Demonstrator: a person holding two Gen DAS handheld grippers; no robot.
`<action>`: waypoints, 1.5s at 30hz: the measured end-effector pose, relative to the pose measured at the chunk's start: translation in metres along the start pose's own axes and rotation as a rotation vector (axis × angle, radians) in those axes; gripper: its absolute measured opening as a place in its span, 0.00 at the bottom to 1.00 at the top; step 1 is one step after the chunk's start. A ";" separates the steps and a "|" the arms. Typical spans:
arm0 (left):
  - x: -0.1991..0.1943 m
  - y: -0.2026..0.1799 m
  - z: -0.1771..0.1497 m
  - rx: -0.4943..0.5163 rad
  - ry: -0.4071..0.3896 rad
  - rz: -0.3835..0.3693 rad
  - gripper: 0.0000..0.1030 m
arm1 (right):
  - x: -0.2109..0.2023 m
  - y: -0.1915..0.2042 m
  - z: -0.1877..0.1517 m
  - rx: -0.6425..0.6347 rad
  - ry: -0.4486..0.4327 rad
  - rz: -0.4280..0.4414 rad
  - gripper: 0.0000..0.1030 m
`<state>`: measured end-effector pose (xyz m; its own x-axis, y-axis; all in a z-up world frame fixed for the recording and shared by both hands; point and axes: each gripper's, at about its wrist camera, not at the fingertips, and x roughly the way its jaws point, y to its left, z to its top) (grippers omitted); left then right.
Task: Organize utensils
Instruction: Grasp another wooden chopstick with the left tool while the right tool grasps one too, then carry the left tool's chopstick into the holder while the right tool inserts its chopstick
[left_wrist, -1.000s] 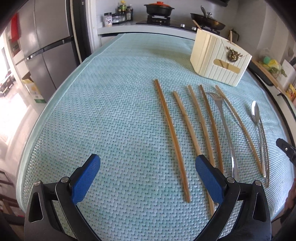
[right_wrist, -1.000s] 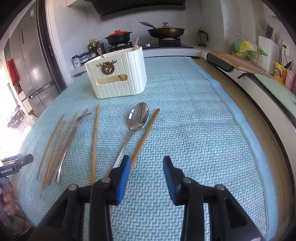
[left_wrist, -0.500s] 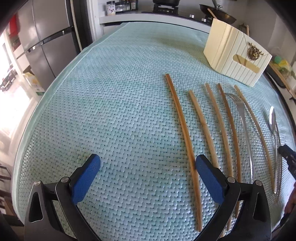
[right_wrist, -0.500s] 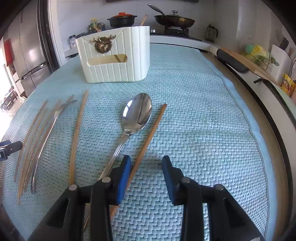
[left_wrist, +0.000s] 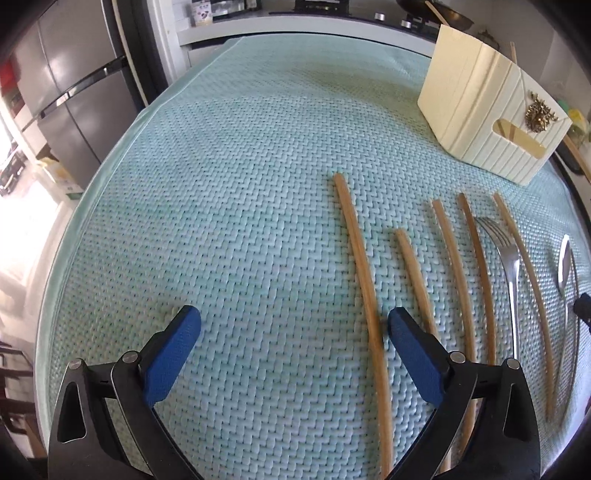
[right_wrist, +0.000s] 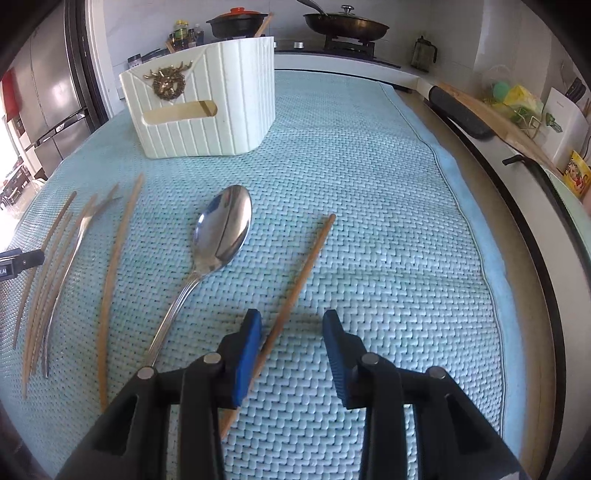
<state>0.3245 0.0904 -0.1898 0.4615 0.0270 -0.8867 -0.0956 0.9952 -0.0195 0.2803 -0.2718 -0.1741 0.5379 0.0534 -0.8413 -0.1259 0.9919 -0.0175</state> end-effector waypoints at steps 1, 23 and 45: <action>0.003 0.000 0.006 0.004 0.006 -0.006 0.97 | 0.002 -0.002 0.005 0.001 0.006 0.009 0.33; 0.021 -0.022 0.058 0.036 0.014 -0.108 0.05 | 0.043 -0.021 0.068 0.130 0.013 -0.015 0.05; -0.193 -0.012 0.015 -0.020 -0.415 -0.412 0.04 | -0.152 -0.035 0.044 0.138 -0.432 0.205 0.05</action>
<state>0.2505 0.0744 -0.0118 0.7707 -0.3235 -0.5490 0.1501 0.9295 -0.3370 0.2396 -0.3091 -0.0217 0.8136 0.2625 -0.5188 -0.1689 0.9605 0.2211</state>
